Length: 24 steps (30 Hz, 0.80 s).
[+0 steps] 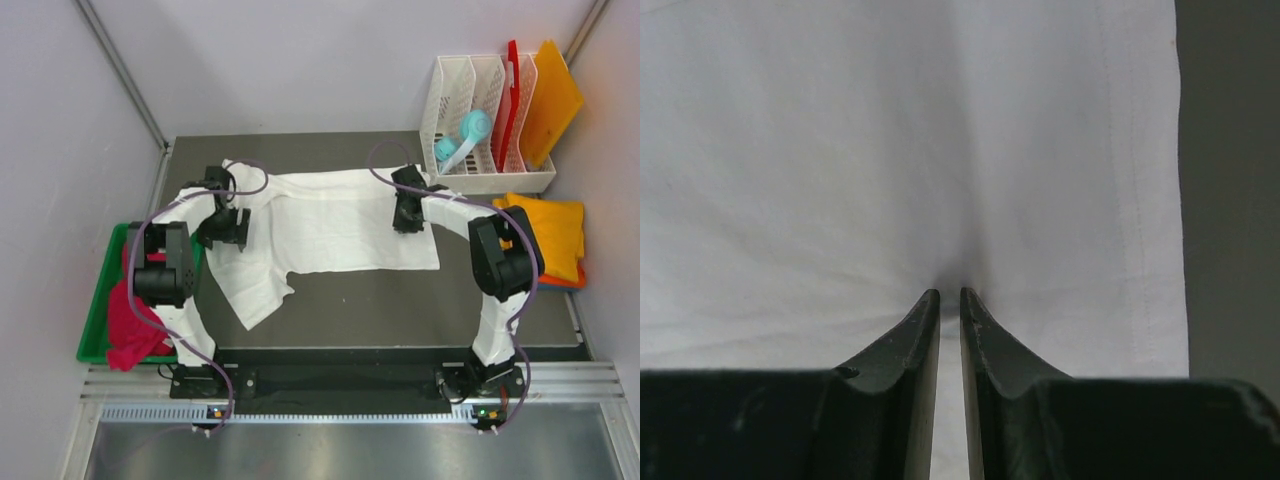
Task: Fold and stack the t-shirts
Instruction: Fold the tshirt
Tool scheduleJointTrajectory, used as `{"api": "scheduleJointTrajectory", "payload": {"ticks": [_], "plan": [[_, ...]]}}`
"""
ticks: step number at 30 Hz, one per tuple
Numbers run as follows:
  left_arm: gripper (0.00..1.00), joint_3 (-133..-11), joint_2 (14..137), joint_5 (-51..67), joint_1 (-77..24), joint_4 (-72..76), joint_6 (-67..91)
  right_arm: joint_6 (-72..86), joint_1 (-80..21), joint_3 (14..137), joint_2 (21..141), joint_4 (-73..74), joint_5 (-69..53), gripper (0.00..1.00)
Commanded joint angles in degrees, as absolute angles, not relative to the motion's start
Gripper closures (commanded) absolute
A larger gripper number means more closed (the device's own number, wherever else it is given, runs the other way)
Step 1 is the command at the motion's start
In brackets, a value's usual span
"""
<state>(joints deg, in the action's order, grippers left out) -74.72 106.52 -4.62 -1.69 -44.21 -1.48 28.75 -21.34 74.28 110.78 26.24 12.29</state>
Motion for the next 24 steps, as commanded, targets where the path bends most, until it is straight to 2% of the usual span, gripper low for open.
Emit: {"api": "scheduleJointTrajectory", "payload": {"ticks": [1,6,9,11,15,16,18,20,24], "plan": [[0.14,-75.58,104.16,-4.49,-0.62,-44.30,-1.32,27.78,-20.30,73.73,108.30,28.84,10.82,0.85],[0.05,-75.76,95.20,2.98,1.58,-37.64,-1.40,26.72,-23.02,77.16,103.45,17.86,-2.24,0.69],[0.05,-77.25,93.95,3.86,1.58,-34.37,-0.97,29.00,-24.34,82.43,105.02,17.23,-6.67,0.69],[0.05,-81.79,97.54,5.01,1.58,-34.36,-0.53,29.44,-25.31,84.81,105.21,17.05,-7.21,0.69],[0.21,-93.76,108.08,7.38,1.58,-40.33,0.00,27.69,-29.09,85.17,103.01,18.45,-3.62,0.73],[0.35,-95.69,111.59,8.25,1.50,-40.86,1.39,27.25,-29.53,84.47,101.35,18.89,-2.82,0.74],[0.43,-99.31,114.16,9.84,1.49,-40.08,1.76,26.20,-30.93,82.81,99.68,19.60,-1.41,0.76],[0.45,-101.59,117.06,11.85,1.32,-38.16,1.67,25.06,-32.07,81.92,97.13,21.17,-0.18,0.77],[0.42,-103.97,120.84,13.88,0.27,-35.69,0.53,24.26,-33.13,79.20,93.00,23.63,3.68,0.77]]}}
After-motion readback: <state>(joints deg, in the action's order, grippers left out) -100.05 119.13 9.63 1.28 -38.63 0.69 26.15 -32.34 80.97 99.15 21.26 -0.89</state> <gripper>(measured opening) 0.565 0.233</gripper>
